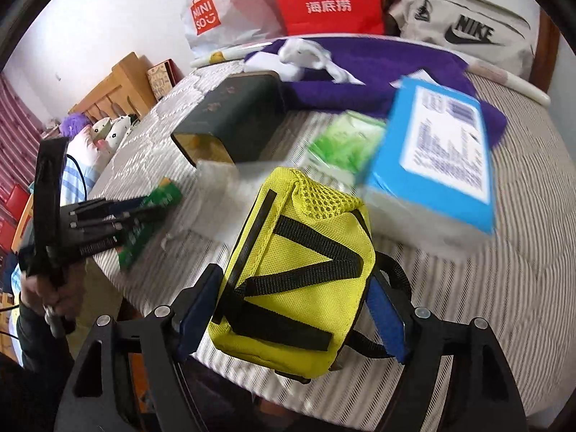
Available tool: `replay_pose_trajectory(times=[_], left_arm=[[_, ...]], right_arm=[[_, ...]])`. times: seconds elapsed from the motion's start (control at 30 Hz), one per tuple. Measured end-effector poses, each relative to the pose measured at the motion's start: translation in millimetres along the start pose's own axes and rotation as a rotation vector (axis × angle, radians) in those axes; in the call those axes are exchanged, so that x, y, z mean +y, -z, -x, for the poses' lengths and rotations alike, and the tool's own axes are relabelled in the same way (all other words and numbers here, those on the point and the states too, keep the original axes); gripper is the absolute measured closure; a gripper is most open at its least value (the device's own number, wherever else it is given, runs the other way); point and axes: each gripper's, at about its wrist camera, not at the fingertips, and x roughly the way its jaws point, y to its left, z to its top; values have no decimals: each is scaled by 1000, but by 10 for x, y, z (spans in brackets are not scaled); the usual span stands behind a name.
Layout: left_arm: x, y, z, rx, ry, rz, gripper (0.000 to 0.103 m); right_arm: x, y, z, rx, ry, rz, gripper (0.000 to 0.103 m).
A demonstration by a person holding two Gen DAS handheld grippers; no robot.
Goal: Organize soft objects
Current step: 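Grasp and lift the yellow pouch with the right tool while the left tool holds the green packet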
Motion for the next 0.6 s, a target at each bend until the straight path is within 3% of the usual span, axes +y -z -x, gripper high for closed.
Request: replay_pose_trajectory(times=[0.27,0.6], left_arm=[[-162,-44,295,-51,10,-1,70],[-355,-290,569,-95,31,8,70]], right_arm=[[-289,210,241,-28,17,-29,25],[-497,122,630,-108,10,-57,25]])
